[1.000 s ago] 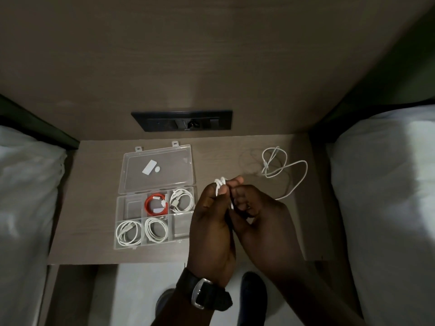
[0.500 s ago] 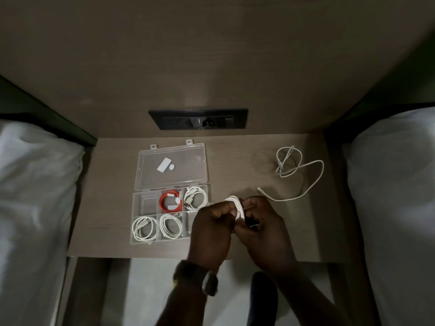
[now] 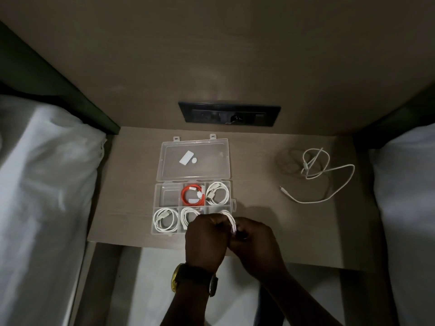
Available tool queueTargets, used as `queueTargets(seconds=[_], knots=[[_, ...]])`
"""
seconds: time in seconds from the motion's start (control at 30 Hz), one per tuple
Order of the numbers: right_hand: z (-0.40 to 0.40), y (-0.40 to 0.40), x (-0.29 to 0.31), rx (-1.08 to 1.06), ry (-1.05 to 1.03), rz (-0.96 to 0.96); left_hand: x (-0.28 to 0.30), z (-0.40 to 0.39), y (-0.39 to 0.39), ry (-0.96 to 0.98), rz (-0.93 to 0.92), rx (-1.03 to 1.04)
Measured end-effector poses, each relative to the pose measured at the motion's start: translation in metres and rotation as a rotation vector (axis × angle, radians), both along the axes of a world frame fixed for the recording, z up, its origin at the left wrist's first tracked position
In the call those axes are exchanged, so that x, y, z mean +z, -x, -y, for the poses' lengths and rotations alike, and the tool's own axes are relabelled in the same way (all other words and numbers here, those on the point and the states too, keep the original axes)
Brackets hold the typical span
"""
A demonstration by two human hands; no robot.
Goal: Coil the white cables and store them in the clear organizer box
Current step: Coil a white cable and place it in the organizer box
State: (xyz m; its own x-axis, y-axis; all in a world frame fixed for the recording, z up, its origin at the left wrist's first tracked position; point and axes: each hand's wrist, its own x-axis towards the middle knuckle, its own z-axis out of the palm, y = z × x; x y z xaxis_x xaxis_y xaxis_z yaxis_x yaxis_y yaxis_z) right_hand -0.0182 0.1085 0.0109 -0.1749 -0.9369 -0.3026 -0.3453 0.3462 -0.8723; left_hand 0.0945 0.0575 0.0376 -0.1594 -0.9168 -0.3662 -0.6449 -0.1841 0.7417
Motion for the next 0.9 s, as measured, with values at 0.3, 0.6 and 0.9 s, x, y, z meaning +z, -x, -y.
queueTargets(seconds=[0.3, 0.6, 0.9], knots=[[0.018, -0.014, -0.019, -0.176, -0.191, 0.298, -0.029, 0.013, -0.031, -0.639, -0.552, 0.531], [0.036, -0.015, -0.042, -0.328, -0.294, 0.34, -0.049, 0.033, -0.02, -0.188, -0.089, 0.177], [0.062, -0.002, -0.038, 0.232, -0.261, -0.462, -0.076, 0.018, -0.036, 0.011, 0.035, 0.059]])
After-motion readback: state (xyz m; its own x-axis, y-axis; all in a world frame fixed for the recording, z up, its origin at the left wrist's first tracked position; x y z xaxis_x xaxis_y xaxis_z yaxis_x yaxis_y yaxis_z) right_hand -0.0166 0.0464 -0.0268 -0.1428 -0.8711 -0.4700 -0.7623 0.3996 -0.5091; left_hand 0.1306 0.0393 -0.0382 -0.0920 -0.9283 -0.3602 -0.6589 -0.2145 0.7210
